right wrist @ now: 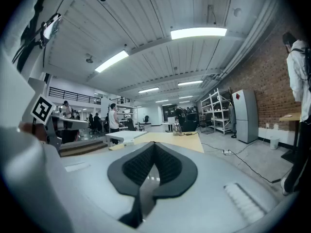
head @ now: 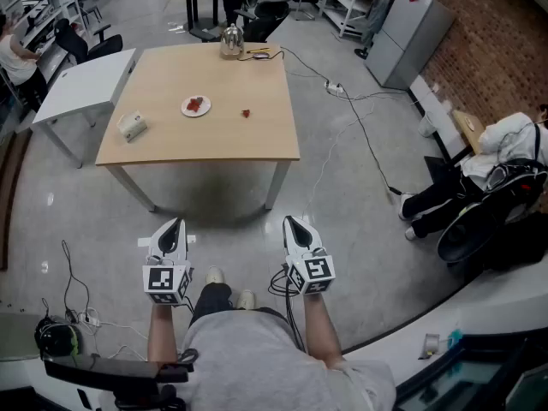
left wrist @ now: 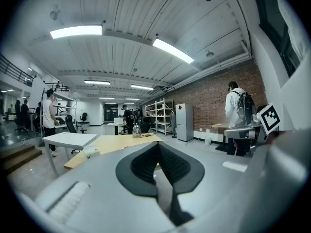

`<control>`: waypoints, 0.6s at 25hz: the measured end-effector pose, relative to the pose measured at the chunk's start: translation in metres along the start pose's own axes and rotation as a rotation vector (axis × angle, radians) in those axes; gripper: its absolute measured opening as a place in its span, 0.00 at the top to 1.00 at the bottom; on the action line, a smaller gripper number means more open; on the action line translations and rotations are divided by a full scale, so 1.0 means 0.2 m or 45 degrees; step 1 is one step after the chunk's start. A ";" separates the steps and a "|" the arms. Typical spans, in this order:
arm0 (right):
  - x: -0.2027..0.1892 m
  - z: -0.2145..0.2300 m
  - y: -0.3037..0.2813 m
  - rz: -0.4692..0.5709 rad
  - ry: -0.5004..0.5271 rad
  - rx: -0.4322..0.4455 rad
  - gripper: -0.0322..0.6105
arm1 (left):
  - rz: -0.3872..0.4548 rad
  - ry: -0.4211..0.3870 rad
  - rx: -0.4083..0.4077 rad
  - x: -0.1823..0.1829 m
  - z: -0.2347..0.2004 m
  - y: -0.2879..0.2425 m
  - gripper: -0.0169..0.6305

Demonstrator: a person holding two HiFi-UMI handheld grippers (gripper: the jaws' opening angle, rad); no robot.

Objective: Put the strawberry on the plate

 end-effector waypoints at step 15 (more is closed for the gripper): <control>0.02 -0.12 -0.07 0.010 -0.008 0.110 0.94 | 0.004 0.010 0.085 0.01 -0.08 0.10 0.94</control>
Point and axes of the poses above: the fingertips, and each gripper's own axes: y backward along the fingers, z to its right, x out of its top, the point moved 1 cm from there along y, backward along the fingers, and after that the axes turned 7 degrees about -y, right-handed, at the moved point
